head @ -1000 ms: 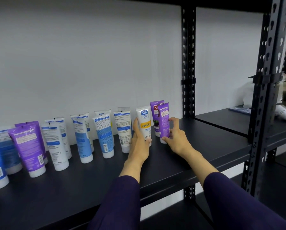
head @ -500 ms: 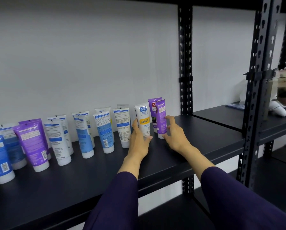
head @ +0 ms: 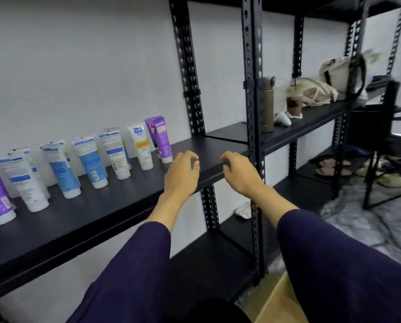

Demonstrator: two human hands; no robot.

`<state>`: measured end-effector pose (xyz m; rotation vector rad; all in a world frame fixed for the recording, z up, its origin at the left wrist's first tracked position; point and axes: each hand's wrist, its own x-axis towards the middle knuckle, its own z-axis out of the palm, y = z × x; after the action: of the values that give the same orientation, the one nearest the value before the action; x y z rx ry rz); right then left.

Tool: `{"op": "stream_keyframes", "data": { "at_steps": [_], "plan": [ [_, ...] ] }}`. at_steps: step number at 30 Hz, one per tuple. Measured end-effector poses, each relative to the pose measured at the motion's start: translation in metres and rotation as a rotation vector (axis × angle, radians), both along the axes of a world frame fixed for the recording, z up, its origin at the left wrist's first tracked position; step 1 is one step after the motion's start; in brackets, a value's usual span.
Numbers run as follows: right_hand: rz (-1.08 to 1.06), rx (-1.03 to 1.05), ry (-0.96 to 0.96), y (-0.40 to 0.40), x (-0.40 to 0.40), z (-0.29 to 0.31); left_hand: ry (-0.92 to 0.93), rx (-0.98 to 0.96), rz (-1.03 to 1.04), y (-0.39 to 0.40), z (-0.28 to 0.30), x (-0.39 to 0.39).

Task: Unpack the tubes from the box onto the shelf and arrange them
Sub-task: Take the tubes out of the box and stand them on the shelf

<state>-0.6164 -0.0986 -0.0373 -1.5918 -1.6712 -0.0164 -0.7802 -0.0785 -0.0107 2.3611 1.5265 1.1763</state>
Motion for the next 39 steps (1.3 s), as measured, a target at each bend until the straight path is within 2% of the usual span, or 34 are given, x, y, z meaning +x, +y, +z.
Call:
{"op": "stream_keyframes", "data": {
  "at_steps": [7,12,17,22,25,29,33,39],
  "plan": [
    [-0.296,-0.193,0.031,-0.098,0.106,-0.061,0.216,-0.235,-0.293,-0.051,-0.056,0.125],
    [-0.458,-0.373,0.071,-0.148,0.163,-0.149,0.351,-0.421,-0.485,-0.080,-0.143,0.201],
    [-0.561,-0.610,0.163,-0.175,0.196,-0.261,0.517,-0.566,-0.516,-0.094,-0.253,0.246],
    [-0.585,-0.769,0.244,-0.183,0.204,-0.366,0.581,-0.684,-0.539,-0.093,-0.360,0.266],
    [-0.629,-0.875,0.283,-0.188,0.200,-0.425,0.567,-0.809,-0.535,-0.090,-0.427,0.268],
    [-0.677,-1.012,0.388,-0.196,0.191,-0.491,0.652,-0.960,-0.489,-0.090,-0.502,0.256],
    [-0.791,-1.100,0.451,-0.200,0.182,-0.537,0.701,-1.055,-0.459,-0.098,-0.557,0.242],
    [-1.020,-1.118,0.457,-0.197,0.182,-0.581,0.552,-1.187,-0.441,-0.107,-0.605,0.236]
  ]
}}
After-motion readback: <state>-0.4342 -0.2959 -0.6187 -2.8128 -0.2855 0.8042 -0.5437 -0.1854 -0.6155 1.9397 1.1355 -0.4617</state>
